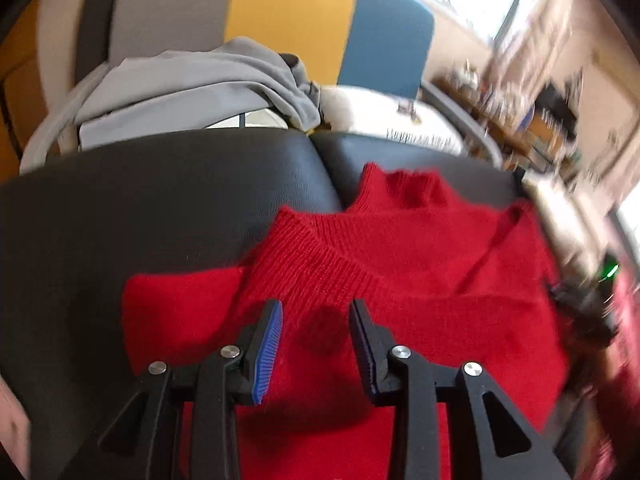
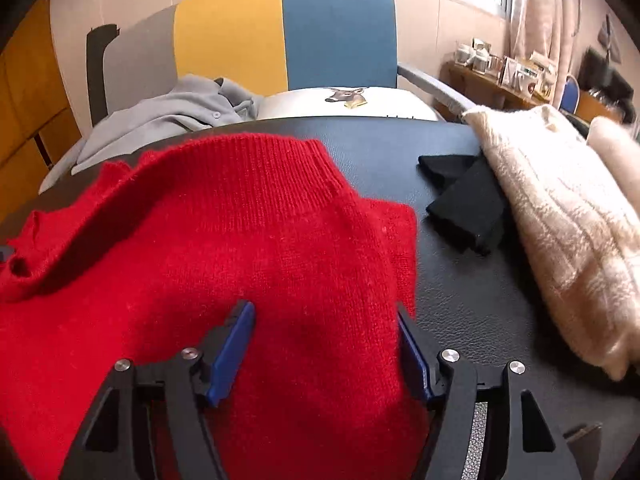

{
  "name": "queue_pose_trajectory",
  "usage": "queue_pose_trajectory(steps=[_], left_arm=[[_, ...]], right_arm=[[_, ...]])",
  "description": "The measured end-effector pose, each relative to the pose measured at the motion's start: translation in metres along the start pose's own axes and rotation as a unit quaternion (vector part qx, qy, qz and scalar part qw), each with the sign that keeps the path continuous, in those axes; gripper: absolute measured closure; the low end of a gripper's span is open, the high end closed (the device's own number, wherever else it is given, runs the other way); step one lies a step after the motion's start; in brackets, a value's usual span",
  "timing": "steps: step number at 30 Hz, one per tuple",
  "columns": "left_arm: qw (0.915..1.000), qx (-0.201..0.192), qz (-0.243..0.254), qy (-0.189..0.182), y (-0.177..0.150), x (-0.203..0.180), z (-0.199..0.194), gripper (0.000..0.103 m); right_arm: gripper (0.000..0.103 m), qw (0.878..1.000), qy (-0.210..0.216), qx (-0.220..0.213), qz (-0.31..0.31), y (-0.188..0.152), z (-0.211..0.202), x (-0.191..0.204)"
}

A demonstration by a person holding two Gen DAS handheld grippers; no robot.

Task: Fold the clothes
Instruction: 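Open both grippers and withdraw them from the folded sweater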

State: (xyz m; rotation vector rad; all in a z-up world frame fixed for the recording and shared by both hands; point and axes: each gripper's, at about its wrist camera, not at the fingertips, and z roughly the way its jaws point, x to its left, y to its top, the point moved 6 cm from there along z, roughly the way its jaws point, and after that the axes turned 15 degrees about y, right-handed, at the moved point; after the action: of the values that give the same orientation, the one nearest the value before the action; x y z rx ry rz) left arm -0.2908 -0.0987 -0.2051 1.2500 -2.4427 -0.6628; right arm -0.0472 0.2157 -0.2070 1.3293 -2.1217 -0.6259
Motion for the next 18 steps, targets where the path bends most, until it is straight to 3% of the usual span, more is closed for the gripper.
queue_pose_trajectory(steps=[3,4,6,9,13,18], left_arm=[[0.9972,-0.008,0.064,0.038,-0.004,-0.007,0.006,0.069],[0.9971,-0.005,0.064,0.040,-0.003,-0.005,0.006,0.076],[0.9991,0.003,0.032,0.027,0.004,0.000,0.003,0.098],[0.9991,-0.020,-0.036,0.008,0.019,0.024,-0.013,0.099],[0.9899,-0.051,-0.129,0.032,0.030,0.070,-0.017,0.099],[0.9808,0.003,-0.189,0.047,-0.002,0.103,0.019,0.098]], right_arm=[[0.035,1.000,0.001,-0.002,0.003,0.000,0.003,0.000],[0.035,1.000,0.002,-0.003,0.004,0.000,0.004,0.000],[0.035,1.000,0.003,-0.005,0.006,-0.001,0.005,0.000],[0.035,1.000,-0.002,-0.006,0.005,-0.001,0.004,0.004],[0.033,1.000,-0.002,-0.007,0.008,-0.001,0.004,0.007],[0.032,1.000,-0.003,-0.007,0.011,-0.001,0.005,0.008]])
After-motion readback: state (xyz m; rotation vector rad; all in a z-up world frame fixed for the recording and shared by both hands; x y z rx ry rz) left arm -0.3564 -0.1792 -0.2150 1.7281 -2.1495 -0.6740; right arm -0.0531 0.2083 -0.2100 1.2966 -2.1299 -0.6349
